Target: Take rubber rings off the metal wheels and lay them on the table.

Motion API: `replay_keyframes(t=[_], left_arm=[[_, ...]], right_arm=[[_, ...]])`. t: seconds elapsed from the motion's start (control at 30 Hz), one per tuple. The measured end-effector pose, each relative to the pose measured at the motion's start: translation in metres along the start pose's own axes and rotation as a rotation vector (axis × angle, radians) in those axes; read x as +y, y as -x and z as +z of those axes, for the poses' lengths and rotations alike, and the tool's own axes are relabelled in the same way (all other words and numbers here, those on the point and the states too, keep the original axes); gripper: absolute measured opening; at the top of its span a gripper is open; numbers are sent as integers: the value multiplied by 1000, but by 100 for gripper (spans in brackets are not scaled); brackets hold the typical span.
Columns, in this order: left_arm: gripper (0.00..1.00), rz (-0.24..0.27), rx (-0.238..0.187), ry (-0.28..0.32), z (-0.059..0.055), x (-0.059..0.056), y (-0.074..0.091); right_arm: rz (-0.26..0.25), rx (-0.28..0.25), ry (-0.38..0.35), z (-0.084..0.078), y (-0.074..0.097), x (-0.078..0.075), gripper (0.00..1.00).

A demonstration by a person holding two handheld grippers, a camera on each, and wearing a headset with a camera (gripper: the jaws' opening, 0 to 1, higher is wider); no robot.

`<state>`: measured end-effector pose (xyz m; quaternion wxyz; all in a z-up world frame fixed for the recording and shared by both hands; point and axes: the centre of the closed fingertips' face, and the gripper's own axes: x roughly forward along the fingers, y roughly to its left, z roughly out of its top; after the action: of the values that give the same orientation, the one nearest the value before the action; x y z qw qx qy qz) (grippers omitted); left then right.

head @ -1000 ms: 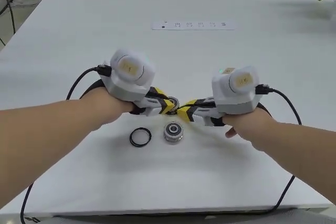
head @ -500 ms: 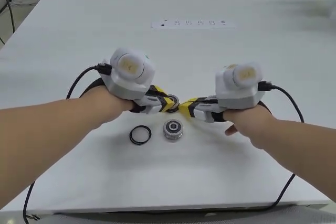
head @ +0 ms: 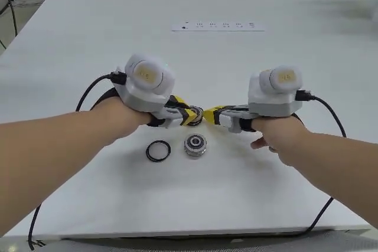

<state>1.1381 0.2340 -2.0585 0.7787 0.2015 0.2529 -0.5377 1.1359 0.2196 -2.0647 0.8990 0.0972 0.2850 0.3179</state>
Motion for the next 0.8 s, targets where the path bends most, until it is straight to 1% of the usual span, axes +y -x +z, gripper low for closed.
replay_keyframes(t=[0.1,0.27,0.33,0.43,0.8], left_arm=[[7,2,0,2,0,0,0],[7,6,5,1,0,0,0],[7,8,9,1,0,0,0],[7,9,9,1,0,-1,0],[7,14,18,-4,0,1,-1]], right_arm=[[7,-14,4,1,1,4,0],[3,-22,-14,4,-1,2,0],[6,-27,-2,4,-1,4,0],[14,-29,-10,5,-1,5,0],[22,-24,1,6,-3,5,0]])
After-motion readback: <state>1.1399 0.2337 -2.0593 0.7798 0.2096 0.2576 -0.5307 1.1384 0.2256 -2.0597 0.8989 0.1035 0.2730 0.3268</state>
